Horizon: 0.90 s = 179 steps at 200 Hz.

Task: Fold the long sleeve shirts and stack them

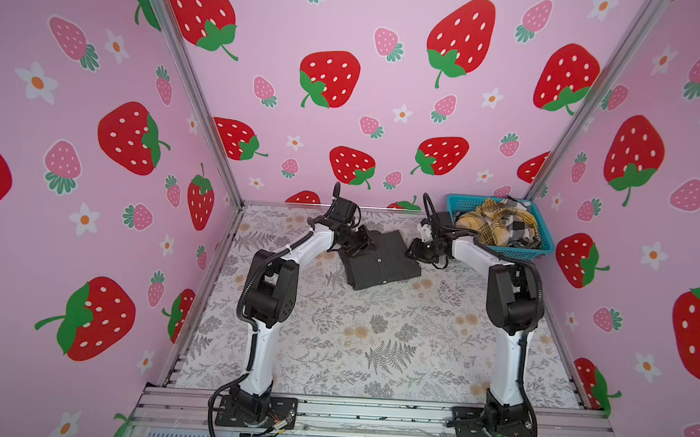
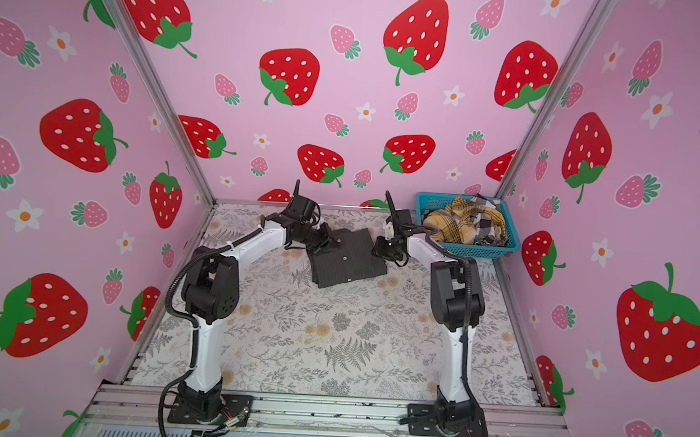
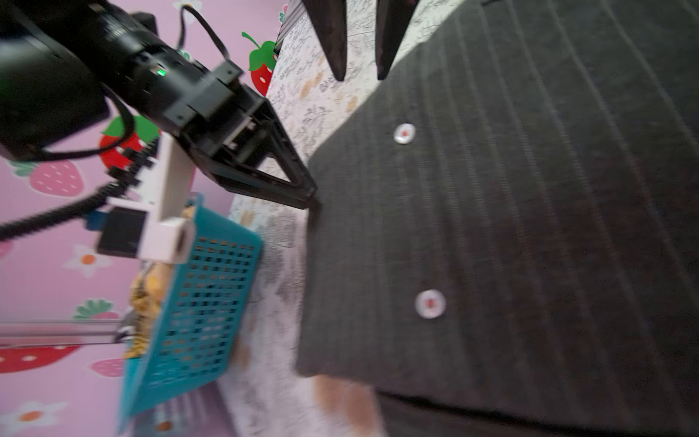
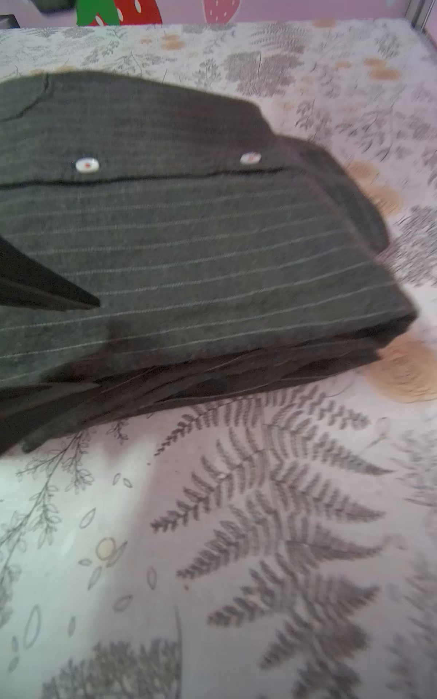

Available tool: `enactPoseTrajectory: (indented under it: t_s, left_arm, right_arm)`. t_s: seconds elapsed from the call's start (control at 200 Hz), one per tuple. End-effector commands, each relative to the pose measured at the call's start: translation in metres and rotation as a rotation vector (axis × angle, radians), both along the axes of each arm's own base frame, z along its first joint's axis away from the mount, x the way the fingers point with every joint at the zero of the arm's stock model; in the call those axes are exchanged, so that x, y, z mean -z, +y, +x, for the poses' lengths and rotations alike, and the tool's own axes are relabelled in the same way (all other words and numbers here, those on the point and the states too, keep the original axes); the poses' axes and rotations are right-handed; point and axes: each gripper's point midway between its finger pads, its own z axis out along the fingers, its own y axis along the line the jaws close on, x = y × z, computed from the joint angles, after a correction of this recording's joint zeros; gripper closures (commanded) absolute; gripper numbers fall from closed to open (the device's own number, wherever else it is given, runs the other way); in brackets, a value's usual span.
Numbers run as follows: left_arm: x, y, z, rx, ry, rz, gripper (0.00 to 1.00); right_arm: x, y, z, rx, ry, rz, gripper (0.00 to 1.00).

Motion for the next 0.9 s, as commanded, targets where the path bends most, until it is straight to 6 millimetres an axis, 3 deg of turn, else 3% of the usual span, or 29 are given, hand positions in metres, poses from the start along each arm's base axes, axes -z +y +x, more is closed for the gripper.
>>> enactPoseTrajectory:
  t_s: [0.0, 0.12, 0.235, 0.345, 0.47, 0.565, 0.67, 0.78, 0.84, 0.89]
  left_arm:
    - [0.013, 0.016, 0.008, -0.029, 0.039, -0.036, 0.86]
    - [0.034, 0.019, 0.001, -0.013, 0.077, -0.006, 0.88]
    - [0.059, 0.035, -0.015, -0.011, 0.139, 0.052, 0.92]
    - [0.069, 0.049, -0.042, -0.001, 0.156, 0.094, 0.92]
    - [0.079, 0.063, -0.093, 0.034, 0.201, 0.123, 0.92]
    - [0.068, 0.076, -0.133, 0.052, 0.184, 0.142, 0.9]
    - [0.04, 0.094, -0.168, 0.073, 0.128, 0.187, 0.69]
    - [0.015, 0.104, -0.198, 0.107, 0.094, 0.219, 0.58]
    - [0.006, 0.104, -0.215, 0.127, 0.098, 0.213, 0.59]
    - [0.003, 0.101, -0.228, 0.135, 0.116, 0.191, 0.66]
  right_arm:
    - [0.01, 0.009, 0.002, -0.026, -0.029, -0.036, 0.71]
    - [0.023, 0.011, -0.008, -0.025, -0.003, -0.063, 0.75]
    - [0.027, 0.017, -0.031, -0.034, 0.02, -0.071, 0.76]
    - [0.034, 0.016, -0.068, -0.021, 0.068, -0.086, 0.79]
    - [0.036, 0.012, -0.123, -0.013, 0.114, -0.091, 0.8]
    - [0.022, 0.009, -0.165, -0.01, 0.119, -0.073, 0.8]
    - [-0.007, 0.007, -0.196, 0.002, 0.076, -0.051, 0.76]
    - [-0.031, 0.008, -0.198, 0.013, 0.022, -0.024, 0.72]
    - [-0.039, 0.015, -0.19, 0.0, -0.003, -0.004, 0.72]
    - [-0.042, 0.027, -0.184, -0.028, -0.008, 0.011, 0.74]
